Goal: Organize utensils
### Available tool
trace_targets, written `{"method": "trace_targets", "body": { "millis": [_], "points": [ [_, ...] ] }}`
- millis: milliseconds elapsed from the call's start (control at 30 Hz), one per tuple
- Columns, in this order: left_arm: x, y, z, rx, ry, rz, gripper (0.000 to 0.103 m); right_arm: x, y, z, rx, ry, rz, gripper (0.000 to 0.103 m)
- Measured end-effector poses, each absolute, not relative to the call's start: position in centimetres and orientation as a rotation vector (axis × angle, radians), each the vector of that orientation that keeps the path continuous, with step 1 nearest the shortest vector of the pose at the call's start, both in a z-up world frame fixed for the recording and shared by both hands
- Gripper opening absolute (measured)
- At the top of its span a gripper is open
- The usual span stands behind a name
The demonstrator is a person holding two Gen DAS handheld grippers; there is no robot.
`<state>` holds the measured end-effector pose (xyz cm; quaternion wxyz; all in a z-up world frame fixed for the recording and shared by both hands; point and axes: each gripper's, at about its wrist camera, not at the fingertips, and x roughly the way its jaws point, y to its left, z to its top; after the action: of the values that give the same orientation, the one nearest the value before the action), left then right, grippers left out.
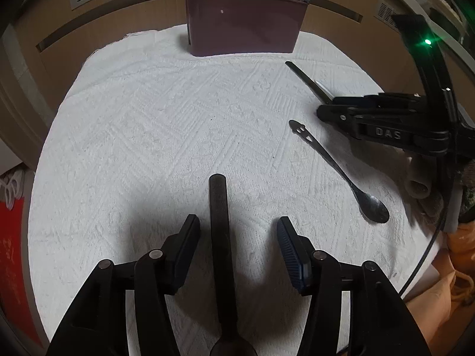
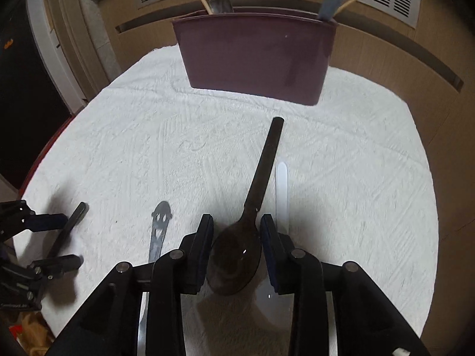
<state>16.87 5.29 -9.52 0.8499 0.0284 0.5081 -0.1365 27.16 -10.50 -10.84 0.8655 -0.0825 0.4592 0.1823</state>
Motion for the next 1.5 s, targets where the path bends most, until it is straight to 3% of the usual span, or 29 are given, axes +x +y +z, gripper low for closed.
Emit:
{"method": "trace_targets", "body": {
  "millis": [133,200,233,267,467,667,767,833,1033,1233,1500],
  "points": [
    [16.8,5.4,-9.5,0.048,1.063,-0.290,0.059,27.9,-9.8,-11.0,-0.214,0.936,0.371,0.033],
    [16.8,5.7,-9.4,0.027,1.059,-0.293,0.059,27.7,-9.7,-10.9,-0.229,0.932,0.378,0.024],
    [16.8,5.8,-9.4,0.018,1.055,-0.303,0.059,27.5,-9.6,-10.8,-0.239,0.926,0.378,0.013],
    [16.7,5.9,-9.3,0.007,1.055,-0.306,0.059,27.2,-9.7,-10.6,-0.250,0.923,0.372,0.011],
    [17.1,6.1,-9.1,-0.009,1.067,-0.312,0.058,24.4,-10.6,-8.0,-0.195,0.881,0.436,0.011],
    [18.8,6.8,-9.1,-0.034,1.100,-0.290,0.043,21.1,-11.7,-5.2,-0.189,0.813,0.472,0.011],
    [19.5,6.7,-9.2,-0.020,1.105,-0.268,0.031,20.1,-12.4,-5.1,-0.185,0.800,0.470,0.011],
    [19.9,6.4,-9.2,0.009,1.096,-0.252,0.017,19.9,-12.8,-5.4,-0.177,0.803,0.464,0.011],
    [19.3,5.8,-8.8,0.032,1.056,-0.237,0.012,19.6,-13.9,-6.4,-0.134,0.825,0.459,0.011],
    [17.0,5.8,-3.5,-0.008,0.879,-0.250,0.012,18.3,-14.8,-4.9,-0.104,0.765,0.461,0.011],
    [15.8,4.8,7.1,-0.018,0.543,-0.281,0.012,17.3,-15.3,1.4,-0.075,0.558,0.443,0.011]
  ]
}}
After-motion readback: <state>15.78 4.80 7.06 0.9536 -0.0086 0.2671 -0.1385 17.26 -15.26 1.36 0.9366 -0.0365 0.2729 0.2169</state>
